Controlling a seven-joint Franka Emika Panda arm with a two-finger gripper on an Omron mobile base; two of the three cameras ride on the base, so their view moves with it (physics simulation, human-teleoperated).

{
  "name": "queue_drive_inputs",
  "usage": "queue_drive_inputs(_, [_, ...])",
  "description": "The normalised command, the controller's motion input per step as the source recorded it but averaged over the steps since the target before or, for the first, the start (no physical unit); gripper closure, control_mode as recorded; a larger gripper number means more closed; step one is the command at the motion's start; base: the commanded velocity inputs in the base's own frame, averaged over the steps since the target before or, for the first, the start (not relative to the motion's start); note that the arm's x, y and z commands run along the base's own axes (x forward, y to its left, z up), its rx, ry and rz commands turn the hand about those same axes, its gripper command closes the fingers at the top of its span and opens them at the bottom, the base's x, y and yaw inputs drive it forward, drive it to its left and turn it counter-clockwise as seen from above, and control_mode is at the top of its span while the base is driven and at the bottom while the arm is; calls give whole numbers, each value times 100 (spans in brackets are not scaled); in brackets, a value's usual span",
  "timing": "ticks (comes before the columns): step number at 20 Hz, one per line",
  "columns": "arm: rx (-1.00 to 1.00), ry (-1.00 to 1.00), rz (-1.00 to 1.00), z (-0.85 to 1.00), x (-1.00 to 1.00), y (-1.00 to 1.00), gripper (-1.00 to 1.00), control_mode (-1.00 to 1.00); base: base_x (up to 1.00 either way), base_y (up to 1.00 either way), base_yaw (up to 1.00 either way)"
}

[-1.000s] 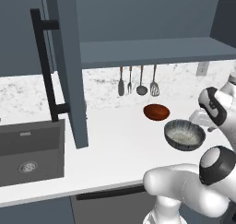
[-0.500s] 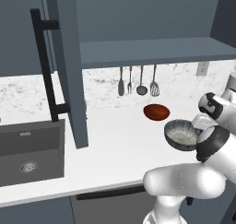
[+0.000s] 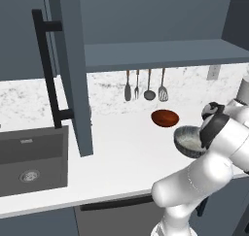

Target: Pick up the bowls on the counter and stack them on top of one another in the open cabinet. Place the smaller bowl on top of the larger bowl.

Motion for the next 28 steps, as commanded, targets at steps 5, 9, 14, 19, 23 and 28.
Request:
queue_drive_inputs(5, [0,6,-2,-26,13,-1,-100,-100,0,0,0])
queue_drive_inputs(9, [0,5,-1,-18,6,1,100,-100,0,0,0])
queue_drive_inputs(14, [0,3,-1,-18,0,2,100,-100,0,0,0])
queue_drive_inputs(19, [0,1,0,-10,-2,1,100,-100,0,0,0])
queue_drive_inputs(23, [-1,-13,-2,7,-57,38,100,-100,0,0,0])
queue_drive_inputs(28, [-8,-12,-15,53,-65,67,100,-100,0,0,0])
